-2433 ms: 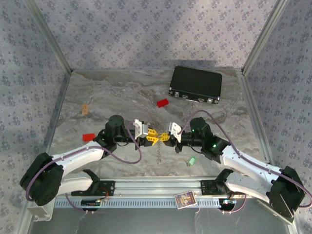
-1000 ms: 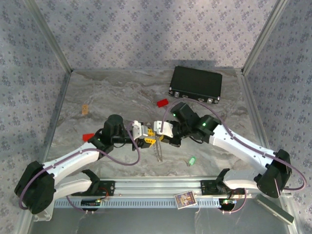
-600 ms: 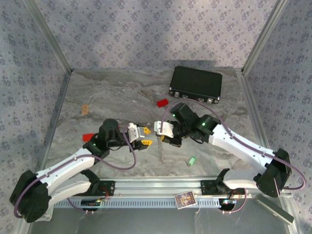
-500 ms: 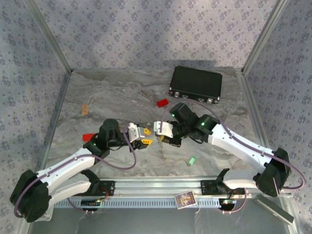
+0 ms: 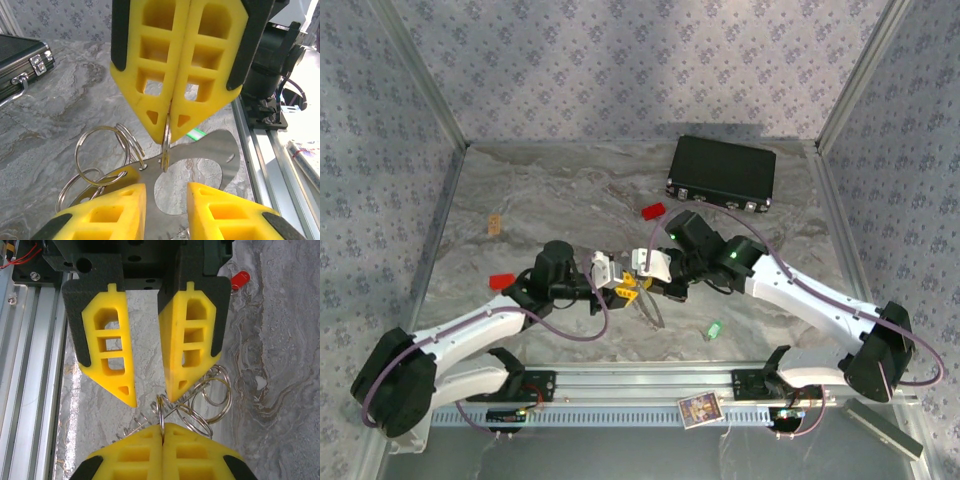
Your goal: Put the keys on the keyring
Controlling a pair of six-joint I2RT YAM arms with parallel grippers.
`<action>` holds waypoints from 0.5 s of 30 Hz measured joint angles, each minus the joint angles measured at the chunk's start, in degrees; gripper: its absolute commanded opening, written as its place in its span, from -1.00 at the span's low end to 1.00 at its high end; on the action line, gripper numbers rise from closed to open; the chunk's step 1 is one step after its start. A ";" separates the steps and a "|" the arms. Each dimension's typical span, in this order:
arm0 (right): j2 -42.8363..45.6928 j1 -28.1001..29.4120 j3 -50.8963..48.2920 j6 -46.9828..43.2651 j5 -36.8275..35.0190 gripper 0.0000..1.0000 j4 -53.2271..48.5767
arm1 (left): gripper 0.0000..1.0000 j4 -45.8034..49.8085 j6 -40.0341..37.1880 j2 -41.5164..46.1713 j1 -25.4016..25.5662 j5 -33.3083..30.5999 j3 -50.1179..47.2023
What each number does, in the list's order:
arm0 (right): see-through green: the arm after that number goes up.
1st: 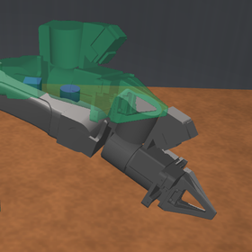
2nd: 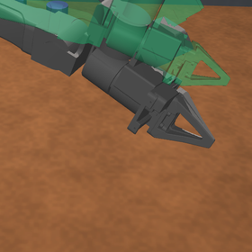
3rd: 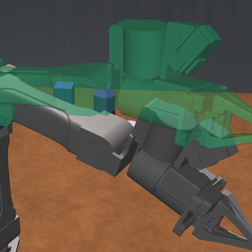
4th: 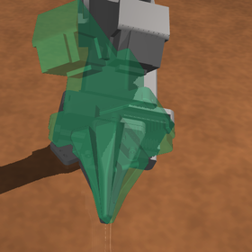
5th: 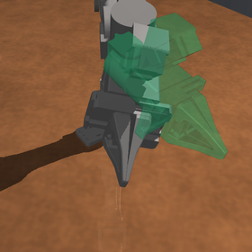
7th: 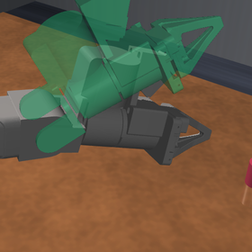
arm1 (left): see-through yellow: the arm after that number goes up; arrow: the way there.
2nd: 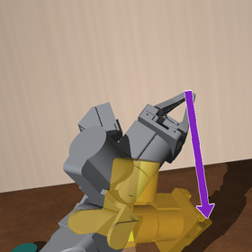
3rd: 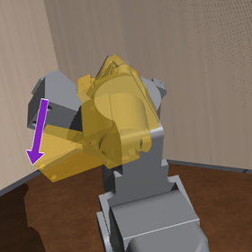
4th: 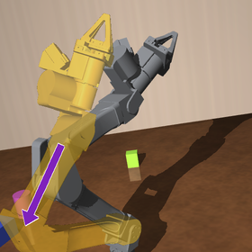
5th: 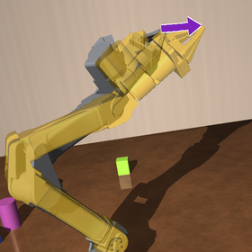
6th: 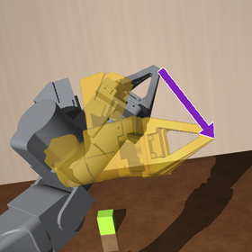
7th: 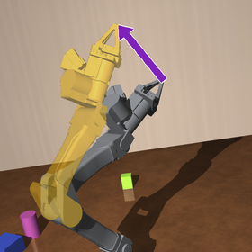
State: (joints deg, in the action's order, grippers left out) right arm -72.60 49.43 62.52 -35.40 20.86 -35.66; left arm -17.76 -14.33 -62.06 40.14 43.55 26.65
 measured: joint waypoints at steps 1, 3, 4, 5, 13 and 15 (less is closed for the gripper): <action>-0.17 0.02 0.00 0.00 0.11 -1.00 0.04 | -0.46 -0.11 0.07 0.00 0.00 0.15 0.00; -0.39 0.13 0.00 0.00 0.17 -1.00 0.07 | -0.47 -0.46 0.13 -0.04 0.00 0.42 0.09; -0.50 0.22 0.00 0.00 0.17 -1.00 0.07 | -0.48 -0.50 0.28 -0.07 0.00 0.61 0.15; -0.59 0.31 0.00 0.00 0.15 -1.00 0.09 | -0.50 -0.66 0.39 -0.13 0.00 0.70 0.22; -0.68 0.50 0.00 0.24 0.15 -1.00 1.49 | -0.66 -1.49 0.50 -0.37 0.00 1.07 0.63; -0.85 0.59 0.00 0.35 0.13 -1.00 1.60 | -0.66 -1.57 0.50 -0.37 0.00 1.11 0.63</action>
State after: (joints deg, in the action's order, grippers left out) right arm -73.45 50.02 62.52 -35.05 20.99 -34.06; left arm -19.33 -13.82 -62.43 40.14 44.66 27.29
